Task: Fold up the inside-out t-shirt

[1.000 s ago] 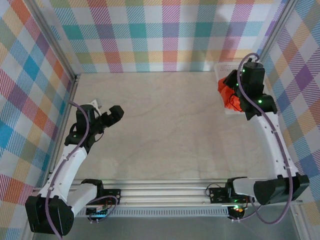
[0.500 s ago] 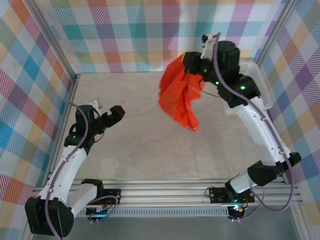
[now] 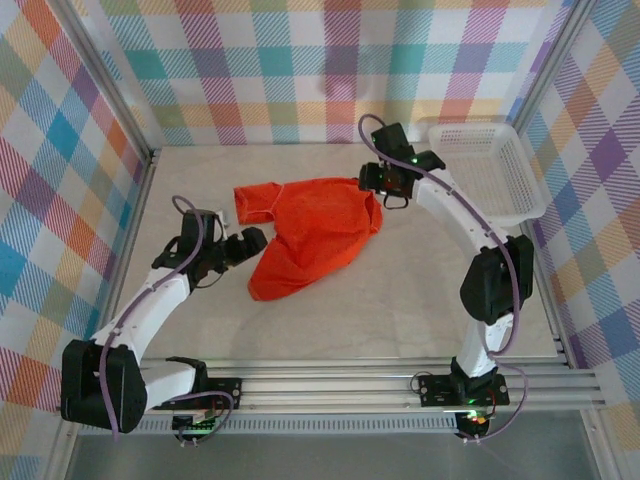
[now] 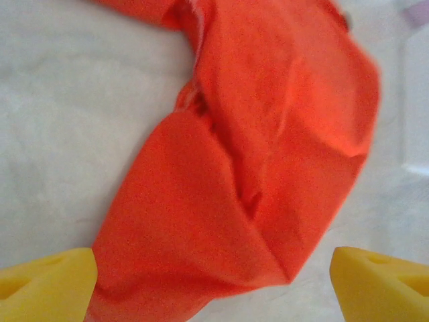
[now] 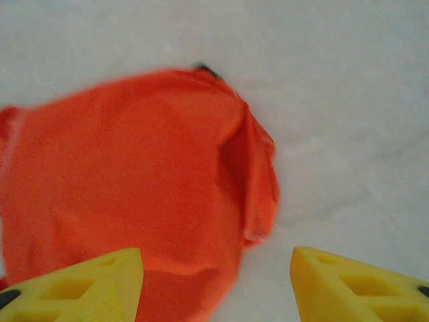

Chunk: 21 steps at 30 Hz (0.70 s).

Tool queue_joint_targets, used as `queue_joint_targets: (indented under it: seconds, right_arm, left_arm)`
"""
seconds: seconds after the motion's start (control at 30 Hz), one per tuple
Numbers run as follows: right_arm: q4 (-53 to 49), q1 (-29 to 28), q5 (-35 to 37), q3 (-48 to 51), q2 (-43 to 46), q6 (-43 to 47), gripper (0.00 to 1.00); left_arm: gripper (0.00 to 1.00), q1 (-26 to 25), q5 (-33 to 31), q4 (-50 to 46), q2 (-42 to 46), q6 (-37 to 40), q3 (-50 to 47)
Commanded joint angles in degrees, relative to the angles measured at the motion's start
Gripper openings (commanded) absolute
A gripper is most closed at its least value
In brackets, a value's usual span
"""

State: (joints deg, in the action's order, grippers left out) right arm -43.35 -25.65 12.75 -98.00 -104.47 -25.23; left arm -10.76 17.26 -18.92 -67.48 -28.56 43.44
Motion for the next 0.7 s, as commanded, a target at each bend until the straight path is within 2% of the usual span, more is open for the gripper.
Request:
queue_joint_targets:
  seconds: [0.0, 0.17, 0.37, 0.47, 0.67]
  right_arm:
    - [2.7, -0.5, -7.2, 6.9, 4.0, 1.5, 0.61]
    - [3.9, -0.5, -13.1, 8.8, -0.6, 1.1, 0.61]
    - [5.1, 1.8, -14.4, 9.6, -5.2, 1.3, 0.62]
    - [6.1, 4.7, -17.6, 9.4, -7.0, 0.5, 0.61]
    - [6.1, 7.9, -19.2, 8.1, -10.1, 1.7, 0.60]
  left_arm:
    - [0.86, -1.1, -7.6, -10.3, -0.1, 2.0, 2.2]
    - [0.82, -3.2, -8.3, -11.6, 2.6, -0.9, -2.0]
    - [0.79, -6.4, -7.6, -10.4, 3.6, -4.7, -8.2]
    - [0.75, -8.0, -7.3, -7.5, 3.4, -6.5, -11.2]
    - [0.68, -8.9, -4.0, 1.6, -1.1, -11.3, -14.7]
